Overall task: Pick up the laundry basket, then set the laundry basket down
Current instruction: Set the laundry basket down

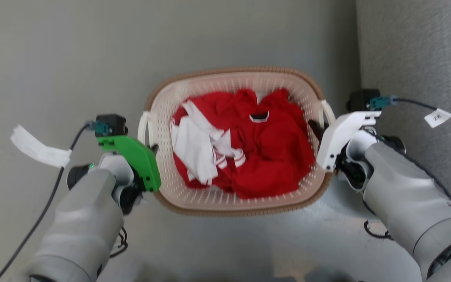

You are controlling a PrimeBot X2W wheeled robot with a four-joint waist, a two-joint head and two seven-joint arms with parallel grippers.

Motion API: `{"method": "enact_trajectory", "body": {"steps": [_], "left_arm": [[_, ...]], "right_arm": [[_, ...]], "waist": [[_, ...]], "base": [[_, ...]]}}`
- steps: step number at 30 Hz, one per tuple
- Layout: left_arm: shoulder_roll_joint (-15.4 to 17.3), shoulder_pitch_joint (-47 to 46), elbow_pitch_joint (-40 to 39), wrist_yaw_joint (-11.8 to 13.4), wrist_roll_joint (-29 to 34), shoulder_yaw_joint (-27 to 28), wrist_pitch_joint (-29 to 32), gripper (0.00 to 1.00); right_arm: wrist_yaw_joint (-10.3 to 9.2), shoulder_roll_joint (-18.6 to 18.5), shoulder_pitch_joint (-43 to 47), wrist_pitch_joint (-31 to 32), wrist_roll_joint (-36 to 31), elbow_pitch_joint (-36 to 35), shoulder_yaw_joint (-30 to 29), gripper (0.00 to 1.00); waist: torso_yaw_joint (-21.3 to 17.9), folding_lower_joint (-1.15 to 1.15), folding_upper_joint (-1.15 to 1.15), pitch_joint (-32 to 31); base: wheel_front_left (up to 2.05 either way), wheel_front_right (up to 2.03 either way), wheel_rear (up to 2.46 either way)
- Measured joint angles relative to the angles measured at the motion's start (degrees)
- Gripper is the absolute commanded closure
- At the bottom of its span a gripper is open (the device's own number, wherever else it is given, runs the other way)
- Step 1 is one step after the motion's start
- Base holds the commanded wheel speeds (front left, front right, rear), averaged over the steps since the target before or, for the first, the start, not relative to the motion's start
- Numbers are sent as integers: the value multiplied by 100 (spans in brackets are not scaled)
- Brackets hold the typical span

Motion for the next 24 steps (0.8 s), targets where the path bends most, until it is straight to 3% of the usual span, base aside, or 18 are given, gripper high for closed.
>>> {"method": "enact_trajectory", "body": {"steps": [24], "left_arm": [[-97,-1124,178,27,300,34,-766,100]], "right_arm": [[0,-270,-911,-652,-19,-250,77,100]], "waist": [[126,1,0,1724]], "base": [[0,0,0]]}}
